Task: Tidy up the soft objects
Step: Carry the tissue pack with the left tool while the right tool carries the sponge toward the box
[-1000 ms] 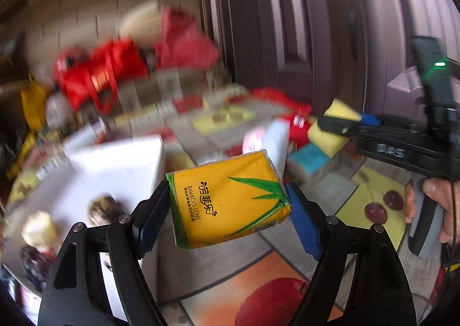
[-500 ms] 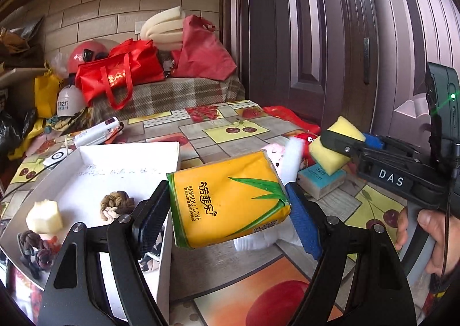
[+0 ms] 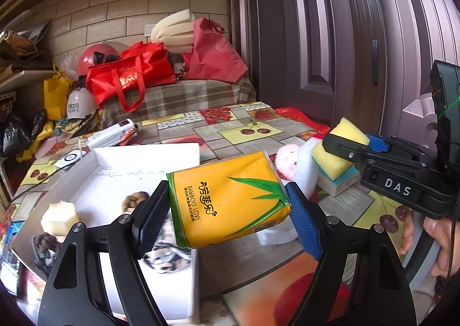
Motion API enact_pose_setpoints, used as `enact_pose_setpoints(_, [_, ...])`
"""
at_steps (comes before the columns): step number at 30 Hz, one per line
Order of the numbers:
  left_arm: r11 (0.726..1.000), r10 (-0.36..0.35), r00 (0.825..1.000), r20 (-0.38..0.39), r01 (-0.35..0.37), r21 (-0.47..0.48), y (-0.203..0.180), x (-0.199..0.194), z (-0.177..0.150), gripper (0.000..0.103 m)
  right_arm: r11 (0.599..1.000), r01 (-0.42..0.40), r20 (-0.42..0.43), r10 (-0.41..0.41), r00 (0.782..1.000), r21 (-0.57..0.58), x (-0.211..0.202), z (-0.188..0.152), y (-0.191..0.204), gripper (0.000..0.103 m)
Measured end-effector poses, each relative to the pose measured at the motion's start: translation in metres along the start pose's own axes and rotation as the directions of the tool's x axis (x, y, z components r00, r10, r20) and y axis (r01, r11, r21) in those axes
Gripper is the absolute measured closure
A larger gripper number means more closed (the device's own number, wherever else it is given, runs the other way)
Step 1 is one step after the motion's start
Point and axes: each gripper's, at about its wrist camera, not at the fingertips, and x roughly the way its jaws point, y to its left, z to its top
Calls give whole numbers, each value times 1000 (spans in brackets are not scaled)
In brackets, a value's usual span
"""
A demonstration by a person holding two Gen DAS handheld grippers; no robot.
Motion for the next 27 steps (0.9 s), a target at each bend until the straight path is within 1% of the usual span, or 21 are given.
enact_pose_setpoints(4, [1000,27,1000,-6,-27,-16,22,-3,-3,23,1000,-14,-2,14,1000,-6,2,0,7,55])
enact_pose_setpoints(9, [997,65,998,-10,-65,-46,46,-5,-5,23,999,-37,-9,37,999,-32,7,0,25,55])
enact_pose_setpoints(17, [995,85,996,-4,-85,-44,61,-9,-8,23,993,-91,-19,90,996,-81,16,0,58,55])
enact_pose_setpoints(27, [991,113,994,0,-113,-75,80,-12,-10,23,983,-133,-30,131,991,-125,25,0,89,55])
